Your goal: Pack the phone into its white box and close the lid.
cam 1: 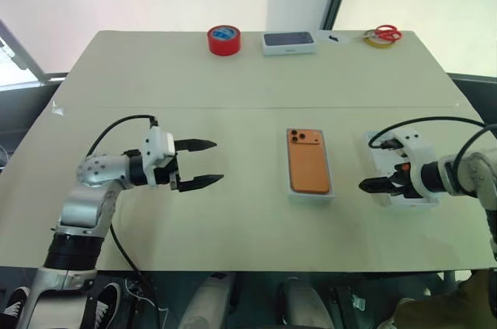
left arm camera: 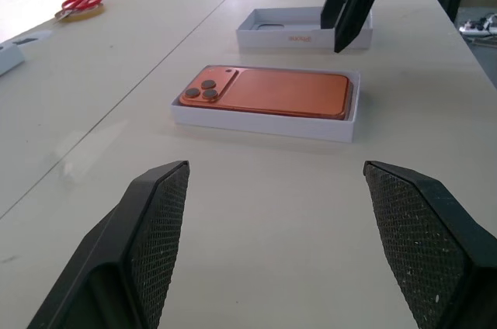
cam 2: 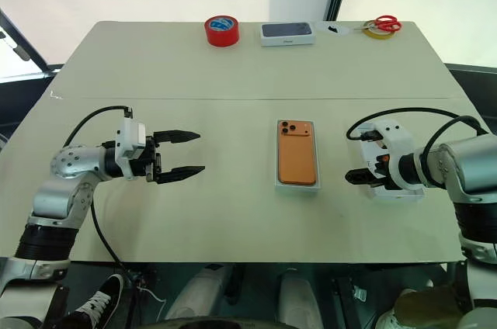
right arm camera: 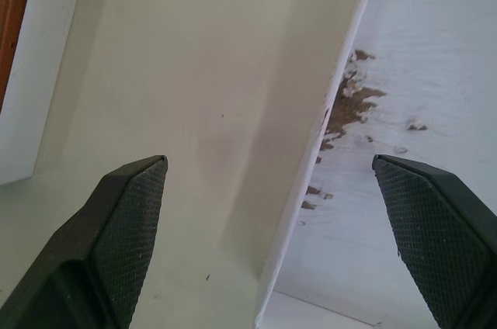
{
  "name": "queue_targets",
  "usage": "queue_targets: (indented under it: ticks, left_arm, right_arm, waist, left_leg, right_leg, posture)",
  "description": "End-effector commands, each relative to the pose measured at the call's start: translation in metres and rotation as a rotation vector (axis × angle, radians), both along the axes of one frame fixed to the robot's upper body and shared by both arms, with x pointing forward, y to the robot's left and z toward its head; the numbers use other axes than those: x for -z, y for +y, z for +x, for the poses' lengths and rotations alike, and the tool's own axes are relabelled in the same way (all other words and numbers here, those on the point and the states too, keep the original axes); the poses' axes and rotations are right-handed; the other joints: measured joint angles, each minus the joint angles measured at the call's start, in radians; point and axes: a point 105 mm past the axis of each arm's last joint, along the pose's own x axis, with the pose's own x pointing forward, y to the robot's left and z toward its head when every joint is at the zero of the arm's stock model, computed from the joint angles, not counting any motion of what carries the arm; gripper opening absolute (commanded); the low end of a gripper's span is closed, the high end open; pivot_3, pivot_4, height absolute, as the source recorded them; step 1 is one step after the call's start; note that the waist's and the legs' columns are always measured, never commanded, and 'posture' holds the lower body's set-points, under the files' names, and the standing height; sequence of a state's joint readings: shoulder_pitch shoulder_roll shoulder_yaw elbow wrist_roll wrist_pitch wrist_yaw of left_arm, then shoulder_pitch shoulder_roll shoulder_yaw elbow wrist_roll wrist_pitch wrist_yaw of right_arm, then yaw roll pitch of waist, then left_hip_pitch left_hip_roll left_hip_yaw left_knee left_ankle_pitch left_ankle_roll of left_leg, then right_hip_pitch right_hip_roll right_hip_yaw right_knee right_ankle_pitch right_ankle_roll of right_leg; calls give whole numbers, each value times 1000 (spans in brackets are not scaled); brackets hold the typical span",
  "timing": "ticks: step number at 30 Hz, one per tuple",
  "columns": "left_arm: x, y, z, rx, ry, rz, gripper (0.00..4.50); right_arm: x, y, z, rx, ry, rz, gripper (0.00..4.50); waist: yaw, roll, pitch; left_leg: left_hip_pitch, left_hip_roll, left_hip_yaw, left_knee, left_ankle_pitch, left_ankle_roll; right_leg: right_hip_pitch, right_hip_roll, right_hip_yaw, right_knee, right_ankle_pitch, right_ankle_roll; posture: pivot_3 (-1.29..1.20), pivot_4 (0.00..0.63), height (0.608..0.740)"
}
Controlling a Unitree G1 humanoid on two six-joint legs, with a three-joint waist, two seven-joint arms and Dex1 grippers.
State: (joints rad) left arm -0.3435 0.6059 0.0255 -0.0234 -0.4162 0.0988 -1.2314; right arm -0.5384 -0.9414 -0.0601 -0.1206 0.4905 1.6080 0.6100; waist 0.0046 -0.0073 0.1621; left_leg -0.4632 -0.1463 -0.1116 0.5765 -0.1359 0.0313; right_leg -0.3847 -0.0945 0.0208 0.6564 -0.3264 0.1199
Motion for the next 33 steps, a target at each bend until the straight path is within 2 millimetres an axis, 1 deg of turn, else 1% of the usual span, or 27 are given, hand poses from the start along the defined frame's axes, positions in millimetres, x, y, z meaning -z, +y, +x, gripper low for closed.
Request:
queue_targets:
  ticks: [1,2,3,4,8,11,12,15,18,19,21,22,23,24,25,26,27,28,30,33]
  left_arm:
    - [-4,-5,-7,11,-41,-3,3768]
    - [-3,-6,-8,7,-39,-4,3768]
    - [-2,-6,-8,4,-37,-3,3786]
    - [-2,-6,-9,3,-36,-2,3786]
    - [-3,-7,-10,-3,-37,-2,3786]
    - [-4,-7,-10,-8,-36,-2,3786]
    - [-4,-7,-10,-9,-36,-3,3786]
    - [-3,-7,-9,-12,-32,-6,3786]
    - [0,-8,-7,-21,29,-25,3786]
    - [1,-9,-6,-23,50,-33,3535]
    - [3,-10,-6,-20,65,-35,2893]
    - [3,-11,-6,-23,75,-42,2415]
    - [3,-11,-4,-42,78,-58,1906]
    - [4,-11,-2,-58,95,-78,1425]
    - [3,-11,0,-78,98,-92,816]
    - [3,-12,3,-96,96,-106,328]
    - [3,-12,4,-107,95,-113,152]
    - [2,-13,6,-117,99,-123,152]
    - [1,-16,8,-139,102,-149,152]
    - [1,-19,9,-145,127,-176,152]
  right_arm:
    - [-7,3,13,37,-31,21,4422]
    - [-7,4,16,43,-34,18,4422]
    - [-6,5,19,58,-37,31,3926]
    - [-6,5,21,68,-36,32,3754]
    - [4,5,19,75,-15,-5,1790]
    - [11,7,17,74,-4,-7,189]
    - [11,7,17,75,-5,-9,87]
    - [11,9,19,82,-14,-3,87]
    - [-6,9,33,99,-100,2,87]
    - [-15,9,40,114,-144,18,31]
    - [-26,12,49,78,-227,2,0]
    - [-32,15,53,60,-277,2,0]
    - [-44,22,60,47,-348,50,0]
    - [-56,33,65,8,-433,102,0]
    - [-67,42,68,-26,-509,149,0]
    - [-73,52,69,-40,-544,230,0]
    - [-75,57,69,-46,-559,280,0]
    - [-79,66,68,-52,-566,370,0]
    - [-97,94,64,-124,-649,540,0]
    - [-112,120,56,-194,-701,708,0]
  waist:
    - [-7,0,0]
    - [-8,0,0]
    - [-13,0,0]
    - [-14,0,0]
    - [-15,0,0]
    - [-16,0,0]
    - [-16,-1,0]
    - [-16,-1,-1]
    - [-19,-1,-1]
    - [-22,-1,-1]
    - [-23,-1,-1]
    - [-21,-1,-1]
    - [-20,-1,-1]
    - [-20,-1,-1]
    - [-20,-1,-1]
    - [-20,-1,-1]
    - [-19,-1,-1]
    - [-19,-1,-1]
    - [-18,-1,-1]
    - [-18,-1,-1]
  left_leg:
    - [0,0,0,0,0,0]
    - [0,0,0,0,0,0]
    - [0,0,0,0,0,0]
    - [0,0,0,0,0,0]
    - [0,0,0,1,0,0]
    - [1,0,0,1,0,0]
    - [1,0,0,1,0,0]
    - [2,0,0,1,0,0]
    - [2,0,0,2,0,0]
    - [2,0,0,2,0,0]
    - [2,0,0,2,1,0]
    - [2,0,0,1,1,0]
    - [1,0,0,1,2,1]
    - [1,0,0,1,2,1]
    - [1,0,0,1,2,1]
    - [1,0,0,1,2,1]
    - [1,0,0,1,2,1]
    - [1,0,0,1,2,1]
    - [2,0,0,1,2,0]
    - [2,0,0,1,3,0]
  right_leg:
    - [0,0,0,0,0,0]
    - [0,0,0,1,0,0]
    - [0,0,0,1,0,0]
    - [0,0,0,1,0,0]
    - [0,0,0,2,0,1]
    - [0,1,0,3,1,1]
    - [0,1,0,4,1,1]
    - [0,1,0,6,0,1]
    - [0,1,0,6,0,1]
    - [-1,1,1,6,0,1]
    - [-2,1,2,7,0,1]
    - [-2,1,2,7,1,1]
    - [-3,1,2,8,1,1]
    - [-3,1,2,8,1,1]
    - [-3,1,2,8,1,1]
    - [-3,1,2,8,1,2]
    - [-2,1,2,8,1,2]
    - [-2,2,2,9,1,2]
    - [-3,2,2,9,1,2]
    - [-3,2,2,10,1,2]
  posture:
    - [0,150,736]
    - [0,150,736]
    - [0,150,736]
    - [0,150,736]
    - [0,150,736]
    - [0,150,736]
    - [0,150,736]
    - [0,150,736]
    - [0,150,736]
    - [0,150,736]
    - [0,150,736]
    - [0,150,736]
    - [0,150,736]
    - [0,150,736]
    - [0,150,736]
    - [0,150,736]
    - [0,150,736]
    - [0,150,736]
    - [0,150,736]
    - [0,150,736]
